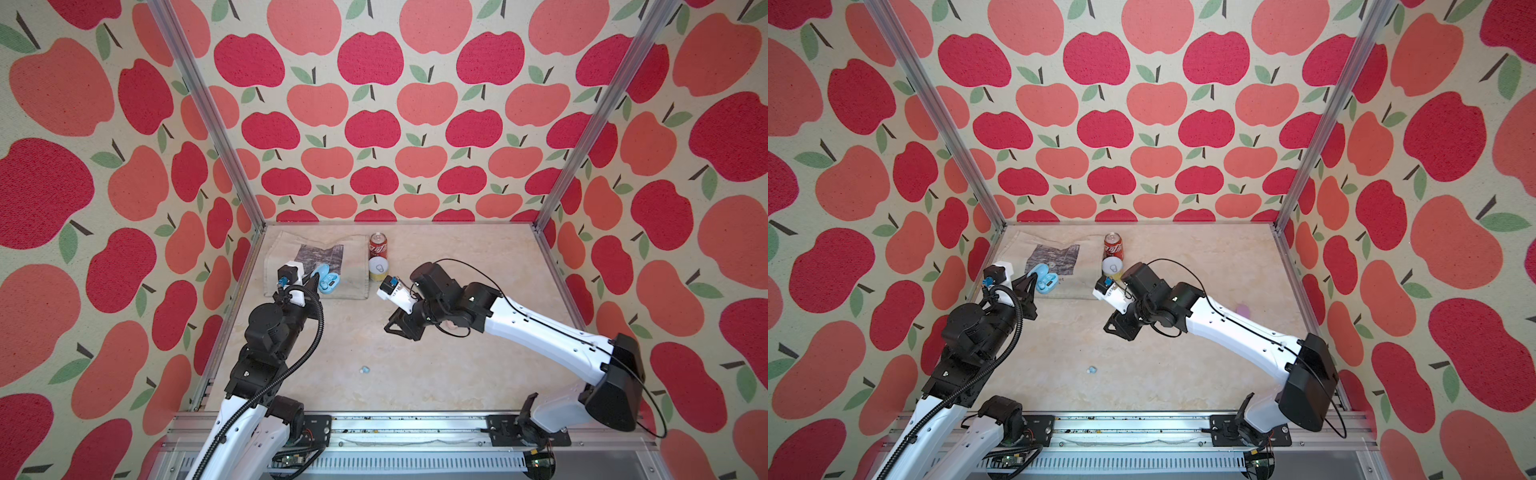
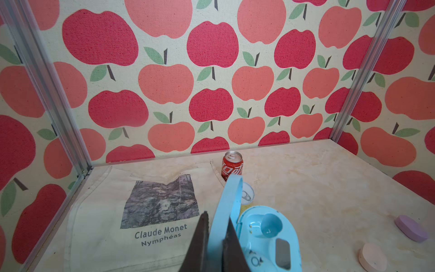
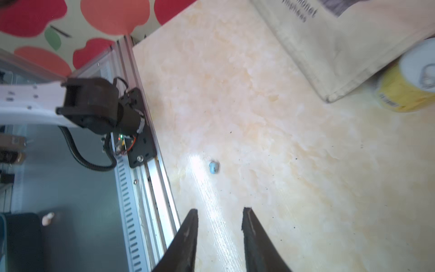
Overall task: Insert wireless bluetooth earbuds into charging case
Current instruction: Move the wireless bluetooth earbud to the center of the table.
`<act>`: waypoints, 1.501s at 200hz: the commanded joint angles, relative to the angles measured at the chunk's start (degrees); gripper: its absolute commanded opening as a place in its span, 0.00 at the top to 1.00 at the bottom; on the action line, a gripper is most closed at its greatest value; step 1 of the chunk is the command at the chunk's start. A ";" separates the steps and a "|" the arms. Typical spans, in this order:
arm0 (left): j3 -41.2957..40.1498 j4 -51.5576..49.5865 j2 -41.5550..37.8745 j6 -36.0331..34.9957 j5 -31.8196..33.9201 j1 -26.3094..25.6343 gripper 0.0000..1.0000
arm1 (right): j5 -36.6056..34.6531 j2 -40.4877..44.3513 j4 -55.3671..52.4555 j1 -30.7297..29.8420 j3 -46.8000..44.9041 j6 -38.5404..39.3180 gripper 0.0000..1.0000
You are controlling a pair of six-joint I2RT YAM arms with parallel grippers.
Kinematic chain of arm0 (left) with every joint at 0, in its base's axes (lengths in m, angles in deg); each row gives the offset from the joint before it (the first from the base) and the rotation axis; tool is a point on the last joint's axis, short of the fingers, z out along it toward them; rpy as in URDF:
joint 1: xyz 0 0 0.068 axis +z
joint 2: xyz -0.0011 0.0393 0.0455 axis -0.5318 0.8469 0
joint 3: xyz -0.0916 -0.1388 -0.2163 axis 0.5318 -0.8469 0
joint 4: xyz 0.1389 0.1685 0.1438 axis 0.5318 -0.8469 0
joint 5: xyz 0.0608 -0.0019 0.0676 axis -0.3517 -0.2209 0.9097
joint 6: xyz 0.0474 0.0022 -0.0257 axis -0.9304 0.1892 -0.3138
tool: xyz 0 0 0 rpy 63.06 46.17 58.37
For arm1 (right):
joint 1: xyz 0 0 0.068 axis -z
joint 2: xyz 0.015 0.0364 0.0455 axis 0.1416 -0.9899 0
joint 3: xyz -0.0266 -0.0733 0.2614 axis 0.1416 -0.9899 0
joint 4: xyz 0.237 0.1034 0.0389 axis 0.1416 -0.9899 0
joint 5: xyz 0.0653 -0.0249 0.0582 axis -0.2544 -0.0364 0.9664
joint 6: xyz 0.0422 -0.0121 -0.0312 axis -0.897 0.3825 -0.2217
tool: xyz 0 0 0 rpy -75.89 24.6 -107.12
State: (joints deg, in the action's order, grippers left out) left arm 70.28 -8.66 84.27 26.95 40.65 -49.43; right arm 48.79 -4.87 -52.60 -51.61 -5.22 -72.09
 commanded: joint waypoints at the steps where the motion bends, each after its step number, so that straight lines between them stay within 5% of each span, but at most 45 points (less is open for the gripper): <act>1: 1.24 -8.97 -3.94 4.07 0.88 0.27 1.00 | 4.66 -4.49 0.59 -2.58 -1.82 14.19 0.63; 25: 1.02 -11.75 -6.78 5.18 2.17 0.38 1.00 | 2.92 -10.22 0.09 -5.53 -0.54 20.86 0.61; 70: 0.95 -12.87 -7.37 4.79 3.07 0.33 1.00 | -2.63 -20.87 -2.38 -8.81 5.67 25.00 0.50; 112: 0.10 -11.10 -6.59 4.81 2.75 0.45 1.00 | -7.22 -27.38 -2.59 -11.10 10.00 24.98 0.49; 229: -0.91 -10.63 -7.27 4.24 3.95 0.42 1.00 | -12.89 -33.72 -3.12 -11.25 14.20 24.73 0.77; 300: -1.09 -8.35 -5.45 4.60 2.40 0.43 1.00 | -17.41 -22.76 0.82 -9.78 1.71 38.29 0.91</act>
State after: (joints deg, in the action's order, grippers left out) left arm 69.65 -19.83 77.80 30.91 43.47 -49.34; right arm 33.88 -33.08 -51.77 -62.51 1.97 -41.67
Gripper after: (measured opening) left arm 0.105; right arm 0.166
